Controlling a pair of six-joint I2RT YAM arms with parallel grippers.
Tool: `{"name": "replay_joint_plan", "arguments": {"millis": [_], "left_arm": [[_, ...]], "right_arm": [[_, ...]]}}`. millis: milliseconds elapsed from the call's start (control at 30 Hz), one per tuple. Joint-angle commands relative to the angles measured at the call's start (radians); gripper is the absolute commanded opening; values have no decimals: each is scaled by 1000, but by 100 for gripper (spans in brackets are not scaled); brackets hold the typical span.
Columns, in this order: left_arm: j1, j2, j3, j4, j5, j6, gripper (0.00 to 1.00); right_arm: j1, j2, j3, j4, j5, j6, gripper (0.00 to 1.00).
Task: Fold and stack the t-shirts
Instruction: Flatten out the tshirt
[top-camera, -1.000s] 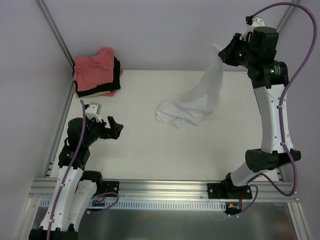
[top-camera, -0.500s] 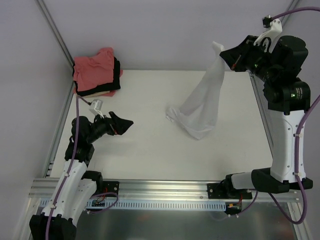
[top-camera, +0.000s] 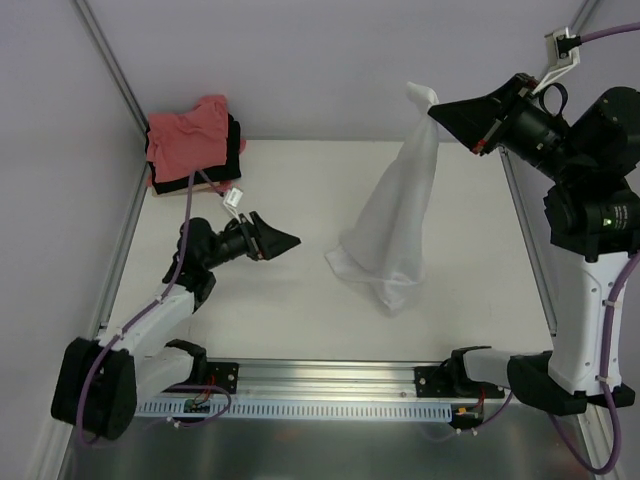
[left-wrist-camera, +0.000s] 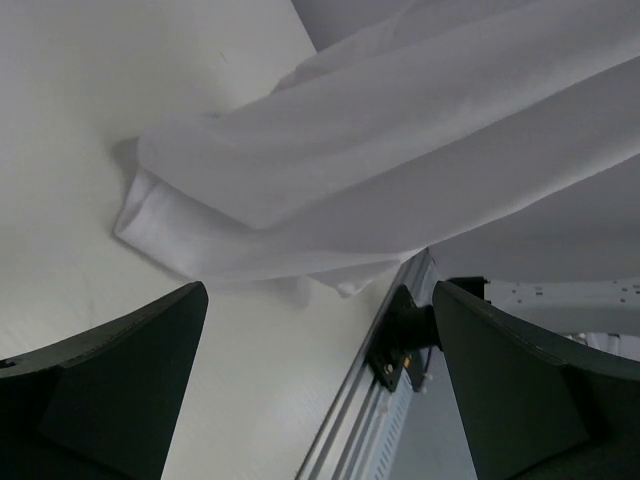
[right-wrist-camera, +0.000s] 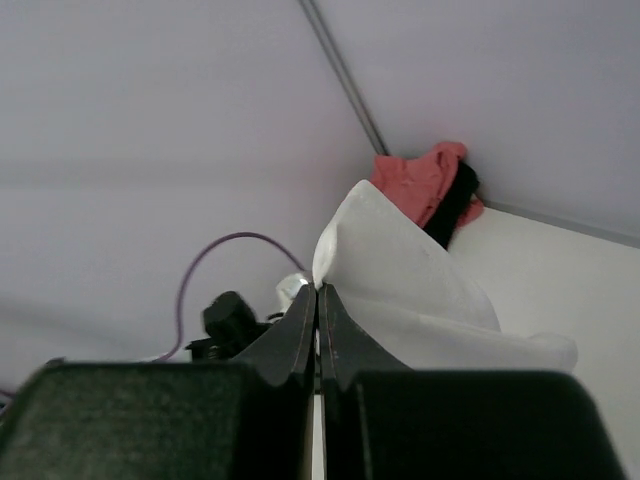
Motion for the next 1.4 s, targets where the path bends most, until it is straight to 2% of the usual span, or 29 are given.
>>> {"name": "replay_joint_plan", "arguments": {"millis": [0, 100, 200, 333, 533, 767, 867, 933, 1000, 1233, 1267, 1300, 1333, 1367], "left_arm": [[-132, 169, 58, 209, 20, -49, 99], [-228, 321, 153, 252, -3, -39, 99], [-272, 420, 187, 301, -47, -32, 99], [-279, 480, 214, 388, -141, -13, 99], [-280, 544, 331, 355, -140, 80, 99], [-294, 680, 463, 374, -12, 36, 99], [-306, 728, 525, 350, 90, 28, 99], [-311, 782, 585, 348, 219, -10, 99], [-312, 816, 633, 388, 350, -51, 99], [-314, 892, 633, 635, 508, -248, 99], [-316, 897, 633, 679, 517, -262, 83], [-316, 902, 636, 699, 528, -282, 58], [-316, 917, 639, 722, 546, -301, 16], [-314, 917, 630, 732, 528, -315, 0]], "right_arm": [[-2, -41, -26, 248, -190, 187, 0], [-2, -26, -59, 386, -263, 310, 0], [-2, -29, -69, 415, -284, 355, 1], [-2, -58, -77, 409, -292, 359, 1], [1, -96, -128, 425, -306, 376, 1], [1, -93, -125, 431, -310, 390, 1], [1, -85, -125, 445, -316, 407, 1], [2, -84, -122, 446, -318, 408, 1], [1, -84, -123, 443, -318, 407, 1], [1, -85, -134, 416, -310, 384, 1], [1, -85, -134, 413, -310, 384, 0], [1, -85, -135, 408, -310, 381, 1], [1, -85, -134, 405, -306, 379, 0], [1, -89, -135, 402, -304, 376, 1]]}}
